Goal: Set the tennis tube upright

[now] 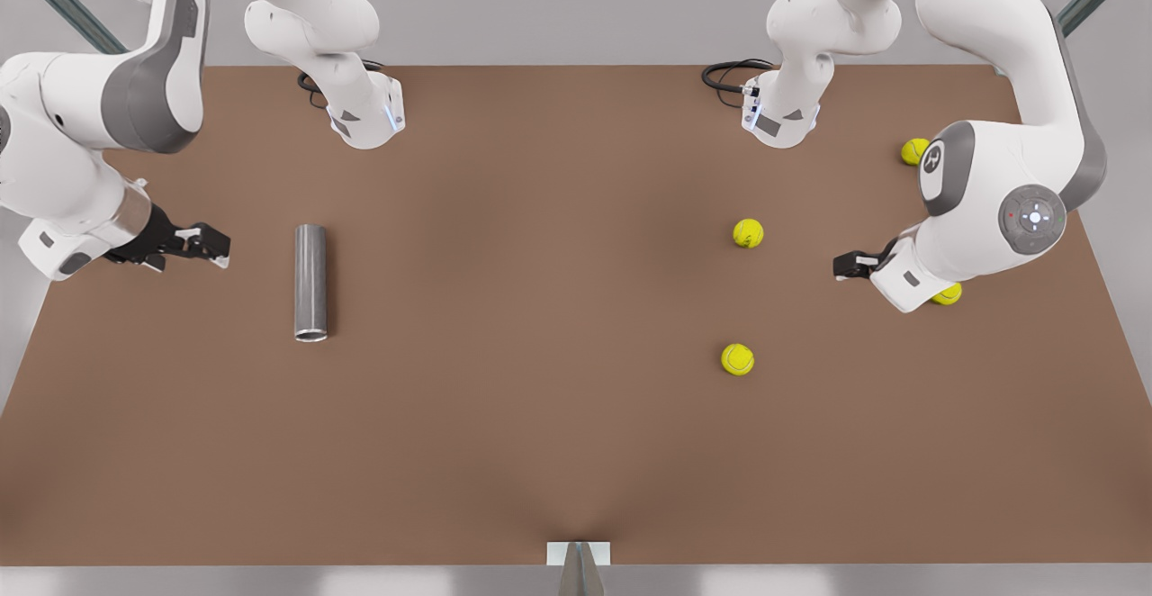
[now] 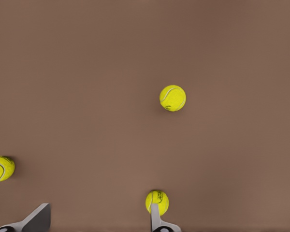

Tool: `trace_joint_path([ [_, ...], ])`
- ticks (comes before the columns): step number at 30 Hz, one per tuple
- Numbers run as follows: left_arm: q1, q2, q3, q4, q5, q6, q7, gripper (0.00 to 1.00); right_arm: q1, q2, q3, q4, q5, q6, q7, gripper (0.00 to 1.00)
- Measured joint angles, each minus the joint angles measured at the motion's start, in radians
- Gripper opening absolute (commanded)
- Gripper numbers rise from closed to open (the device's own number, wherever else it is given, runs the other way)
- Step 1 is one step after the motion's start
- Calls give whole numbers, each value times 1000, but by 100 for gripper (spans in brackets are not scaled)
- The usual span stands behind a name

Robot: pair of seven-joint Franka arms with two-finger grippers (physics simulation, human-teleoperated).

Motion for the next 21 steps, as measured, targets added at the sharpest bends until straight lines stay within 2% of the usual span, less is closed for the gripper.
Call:
trace_joint_path([
  [3,-1,0,0,-1,-1,-2,1,100,0,-3,0,-30,-8,1,-5,100],
  [8,1,-4,1,1,-3,-9,2,100,0,61,2,-190,-71,55,-25,100],
  [10,2,-4,-1,1,-2,-16,2,100,3,5,1,-343,-85,118,-32,100],
  [13,2,-2,0,2,-2,-22,2,100,-14,1,-2,-467,-80,217,-41,100],
  [21,5,1,0,1,-2,-28,3,100,-48,81,-2,-651,-60,472,-62,100],
])
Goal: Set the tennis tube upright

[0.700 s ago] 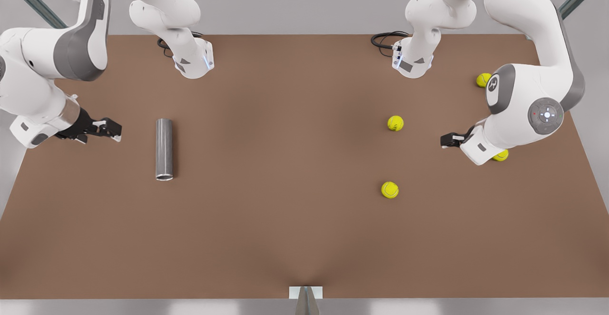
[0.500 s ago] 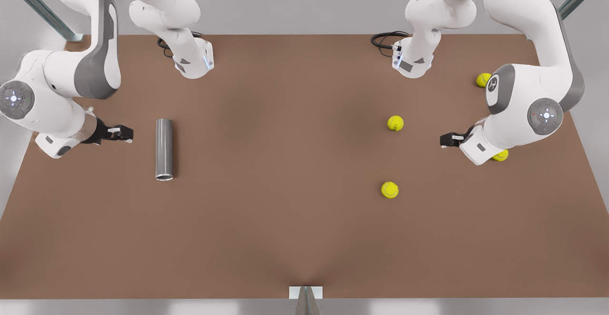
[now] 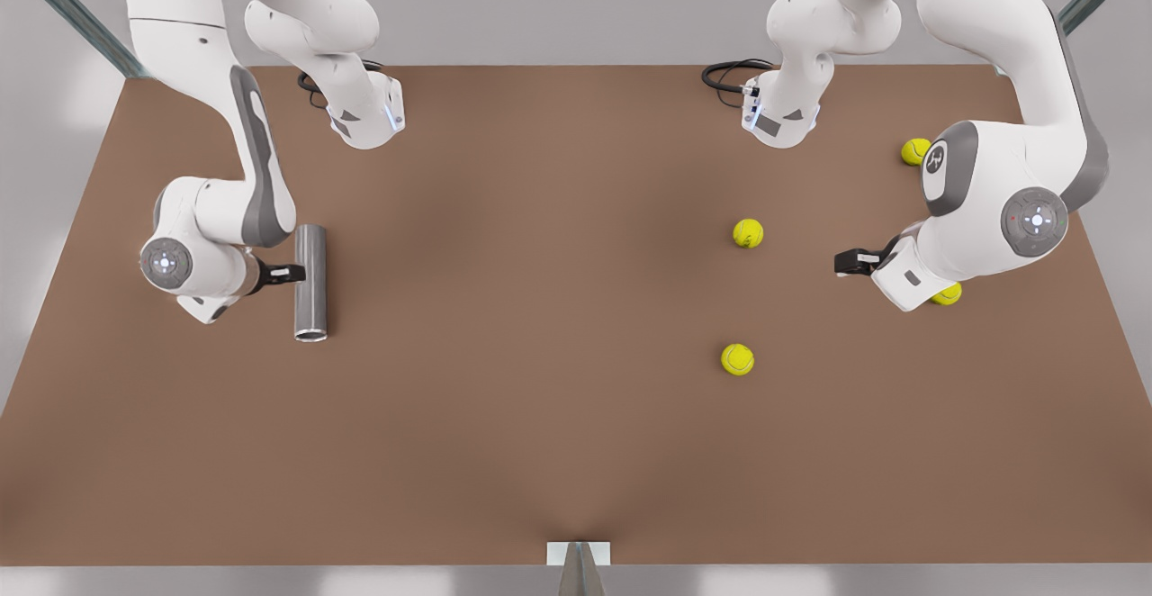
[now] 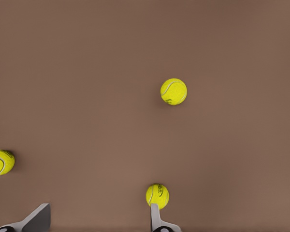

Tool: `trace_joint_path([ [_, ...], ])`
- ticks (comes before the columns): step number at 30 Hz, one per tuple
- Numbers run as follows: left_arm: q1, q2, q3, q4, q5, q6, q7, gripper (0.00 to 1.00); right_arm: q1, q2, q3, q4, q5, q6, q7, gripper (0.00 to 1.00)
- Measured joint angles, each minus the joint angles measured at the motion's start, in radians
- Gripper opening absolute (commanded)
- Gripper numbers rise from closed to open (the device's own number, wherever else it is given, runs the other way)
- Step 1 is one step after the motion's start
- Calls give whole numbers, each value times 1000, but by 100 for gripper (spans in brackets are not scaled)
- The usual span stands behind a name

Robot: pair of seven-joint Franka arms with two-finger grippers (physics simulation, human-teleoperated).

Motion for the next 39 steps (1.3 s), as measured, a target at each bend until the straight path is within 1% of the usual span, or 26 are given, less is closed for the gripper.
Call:
trace_joint_path([
  [3,0,1,0,-1,0,-1,0,100,-5,31,0,-64,2,116,-15,100],
  [6,-1,4,0,-1,1,0,1,100,-22,34,0,-105,3,201,-37,100],
  [10,-2,8,-1,-1,1,1,1,100,-53,35,1,-210,3,326,-76,100],
  [14,-3,9,-1,-1,1,2,1,100,-58,60,2,-236,10,413,-109,100],
  [25,0,13,-1,-2,0,-1,1,100,-56,110,8,-273,21,494,-171,100],
  [30,-3,18,-1,-4,0,-5,1,100,-49,167,16,-276,31,527,-191,100],
  [34,-4,19,-1,-6,-1,-7,1,100,-48,173,21,-280,33,550,-204,100],
  [35,-5,19,-1,-6,-1,-7,0,100,-48,173,21,-281,33,553,-207,97],
  [36,-6,19,-2,-7,-1,-8,0,100,-48,172,21,-282,34,556,-209,88],
  [37,-6,19,-2,-7,-1,-9,0,100,-49,172,21,-283,38,558,-216,71],
  [38,-7,19,-2,-7,-1,-10,0,100,-50,171,22,-283,46,559,-226,63],
  [39,-7,19,-2,-7,-1,-11,0,100,-51,171,22,-282,52,559,-237,61],
])
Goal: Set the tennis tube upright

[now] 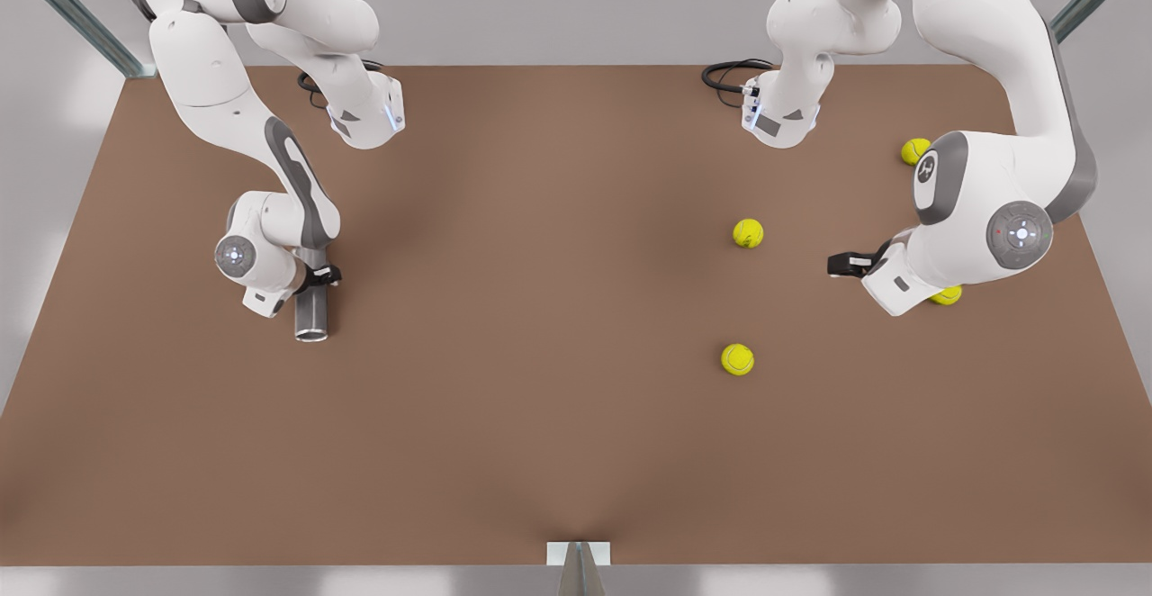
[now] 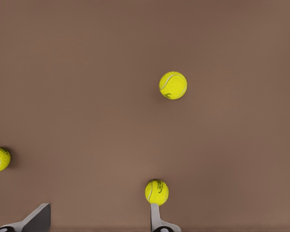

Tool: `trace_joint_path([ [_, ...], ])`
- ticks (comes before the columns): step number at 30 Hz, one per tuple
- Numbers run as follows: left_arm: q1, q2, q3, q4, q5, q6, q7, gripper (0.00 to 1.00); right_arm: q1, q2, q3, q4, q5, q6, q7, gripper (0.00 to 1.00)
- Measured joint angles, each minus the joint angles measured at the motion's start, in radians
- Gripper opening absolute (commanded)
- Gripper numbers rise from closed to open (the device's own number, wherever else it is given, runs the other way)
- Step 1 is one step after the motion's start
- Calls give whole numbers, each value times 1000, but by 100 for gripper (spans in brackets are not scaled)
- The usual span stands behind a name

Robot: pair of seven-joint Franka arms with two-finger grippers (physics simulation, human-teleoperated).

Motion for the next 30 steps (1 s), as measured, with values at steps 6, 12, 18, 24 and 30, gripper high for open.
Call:
trace_joint_path([
  [6,-2,0,0,-1,0,-3,-1,100,2,-8,17,27,1,-1,-32,56],
  [12,-3,6,0,0,0,-3,-2,100,12,-16,208,202,7,-11,-62,56],
  [18,2,24,0,4,-2,-3,-3,100,313,176,255,489,-9,-17,-166,57],
  [24,-9,11,-34,-1,-20,-12,-8,100,503,226,254,593,-166,-13,-281,57],
  [30,-18,0,-61,-4,-38,-5,-14,100,571,304,252,651,-215,-7,-368,56],
])
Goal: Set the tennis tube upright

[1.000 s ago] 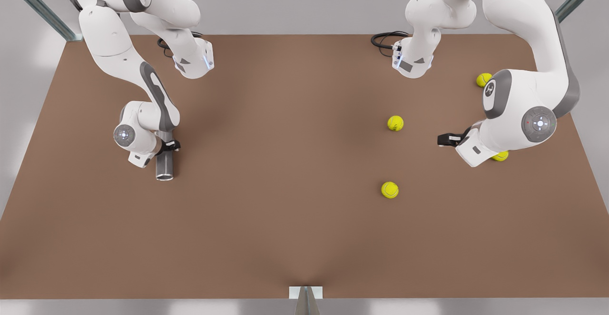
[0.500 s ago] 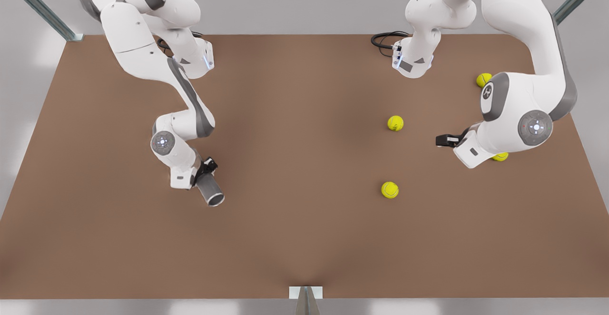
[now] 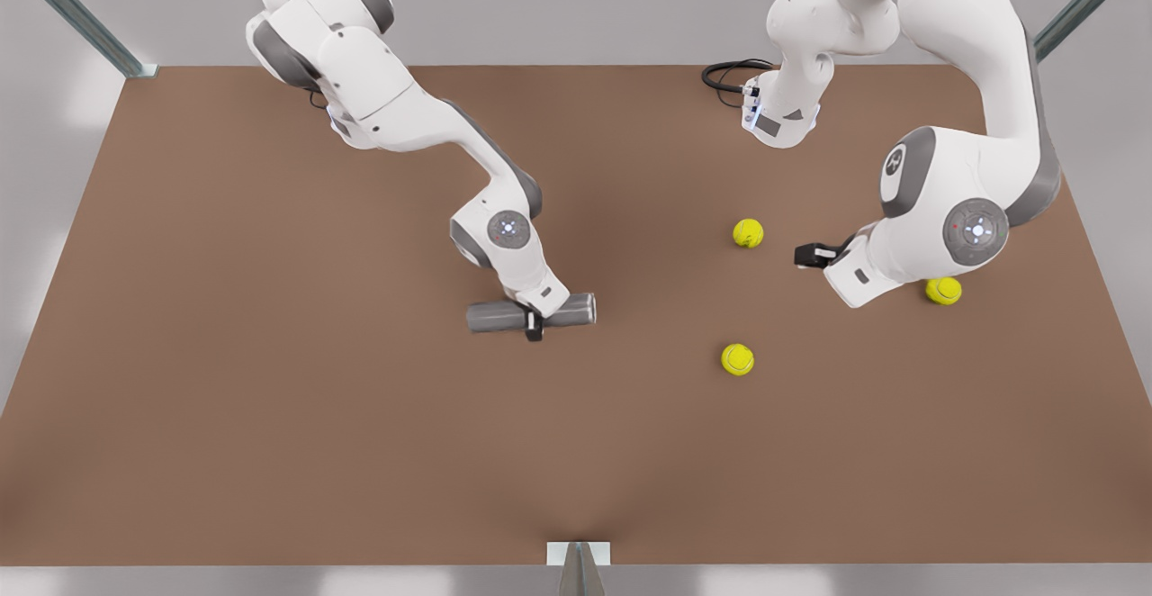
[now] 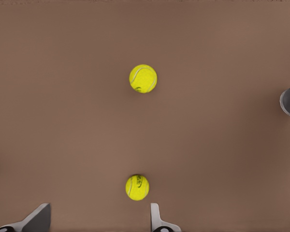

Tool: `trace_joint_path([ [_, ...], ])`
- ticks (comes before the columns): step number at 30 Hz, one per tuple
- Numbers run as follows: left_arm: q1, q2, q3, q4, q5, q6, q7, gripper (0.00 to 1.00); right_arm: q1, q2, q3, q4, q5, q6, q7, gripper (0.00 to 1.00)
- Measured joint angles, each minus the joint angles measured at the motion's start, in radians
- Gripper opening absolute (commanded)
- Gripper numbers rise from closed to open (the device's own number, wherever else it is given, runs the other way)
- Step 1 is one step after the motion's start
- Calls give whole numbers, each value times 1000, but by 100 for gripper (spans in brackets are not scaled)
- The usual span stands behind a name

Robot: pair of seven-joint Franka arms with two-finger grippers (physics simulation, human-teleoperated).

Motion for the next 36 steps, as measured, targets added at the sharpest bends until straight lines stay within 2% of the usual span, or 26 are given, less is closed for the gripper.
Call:
trace_joint_path([
  [11,-3,33,-2,-1,-4,4,-7,100,2,99,-2,45,-6,43,-95,58],
  [12,-4,34,-2,0,-4,3,-8,100,3,100,-2,47,-7,46,-101,90],
  [13,-4,34,-2,0,-3,2,-8,100,2,101,-3,48,-9,50,-104,100],
  [18,-9,60,-7,11,-18,-1,-18,100,-2,100,-4,54,-16,60,-115,100],
  [26,-36,128,-103,14,-42,62,-43,100,-11,62,1,45,-17,53,-134,100],
  [28,-35,149,-109,14,-70,93,-49,100,-18,-17,26,-7,-3,34,-137,100],
  [30,-33,189,-109,40,-128,123,-55,100,-25,-214,63,-22,102,-80,-135,100],
  [32,-22,233,-108,53,-238,160,-59,100,-79,-349,21,107,222,-300,-107,100],
  [33,-19,259,-109,55,-301,192,-61,100,-136,-360,-37,165,248,-415,-75,100],
  [36,-15,347,-122,55,-486,303,-54,100,-271,-282,-315,254,244,-605,19,100],
])
